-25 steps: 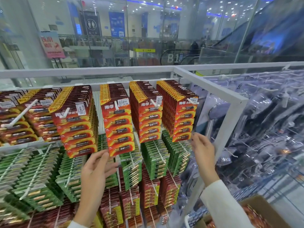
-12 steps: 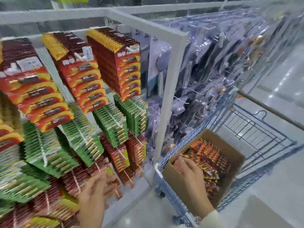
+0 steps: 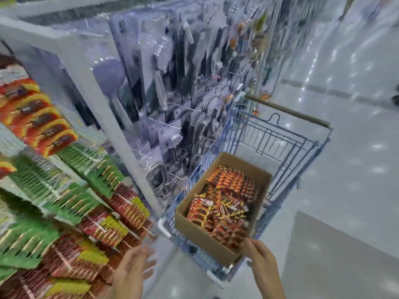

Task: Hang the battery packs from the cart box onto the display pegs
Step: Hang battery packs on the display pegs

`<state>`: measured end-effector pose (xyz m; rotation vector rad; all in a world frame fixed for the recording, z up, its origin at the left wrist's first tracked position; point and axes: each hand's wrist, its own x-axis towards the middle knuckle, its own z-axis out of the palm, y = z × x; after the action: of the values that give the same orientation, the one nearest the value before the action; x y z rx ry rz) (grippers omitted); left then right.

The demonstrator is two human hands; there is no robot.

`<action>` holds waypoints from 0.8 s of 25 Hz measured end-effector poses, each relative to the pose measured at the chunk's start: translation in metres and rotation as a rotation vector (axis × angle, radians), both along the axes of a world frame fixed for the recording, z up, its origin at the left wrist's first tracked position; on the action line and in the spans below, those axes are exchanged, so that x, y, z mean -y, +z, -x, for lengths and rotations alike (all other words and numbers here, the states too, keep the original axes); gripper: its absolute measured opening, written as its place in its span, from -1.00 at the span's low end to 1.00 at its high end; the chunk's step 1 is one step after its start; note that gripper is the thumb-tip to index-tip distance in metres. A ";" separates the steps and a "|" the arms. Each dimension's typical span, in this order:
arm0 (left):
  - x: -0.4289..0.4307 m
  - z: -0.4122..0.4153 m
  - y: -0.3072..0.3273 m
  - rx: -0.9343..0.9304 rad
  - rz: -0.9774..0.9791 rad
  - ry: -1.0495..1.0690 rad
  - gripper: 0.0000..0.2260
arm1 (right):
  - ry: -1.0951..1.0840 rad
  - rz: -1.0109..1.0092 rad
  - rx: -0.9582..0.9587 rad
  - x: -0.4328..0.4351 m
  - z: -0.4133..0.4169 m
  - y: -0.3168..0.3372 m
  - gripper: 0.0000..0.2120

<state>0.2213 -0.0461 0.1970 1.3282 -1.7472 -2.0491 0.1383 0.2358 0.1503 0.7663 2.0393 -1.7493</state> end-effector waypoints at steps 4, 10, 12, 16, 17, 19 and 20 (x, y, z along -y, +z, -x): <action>-0.036 0.047 -0.019 0.051 -0.018 -0.084 -0.88 | -0.070 0.044 0.064 -0.021 0.012 -0.009 -0.86; -0.055 0.143 -0.040 0.078 0.057 -0.372 -0.87 | -0.164 0.047 0.107 -0.025 0.052 -0.021 -0.83; -0.054 0.183 -0.052 0.090 0.039 -0.437 -0.88 | -0.182 0.009 0.098 -0.021 0.068 -0.020 -0.80; -0.051 0.275 -0.104 0.157 0.050 -0.580 -0.88 | -0.261 0.004 0.107 -0.010 0.107 -0.015 -0.84; -0.053 0.298 -0.121 0.178 0.057 -0.622 -0.89 | -0.272 0.013 0.103 -0.008 0.116 -0.013 -0.86; -0.059 0.337 -0.150 0.245 0.057 -0.645 -0.91 | -0.295 0.043 0.099 -0.002 0.127 -0.010 -0.87; -0.064 0.356 -0.166 0.296 0.064 -0.642 -0.91 | -0.306 0.058 0.109 -0.001 0.130 -0.013 -0.87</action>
<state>-0.1348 0.0175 0.0313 1.2035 -2.6244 -2.1228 0.0080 0.2363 0.1371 1.1801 1.8687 -1.8684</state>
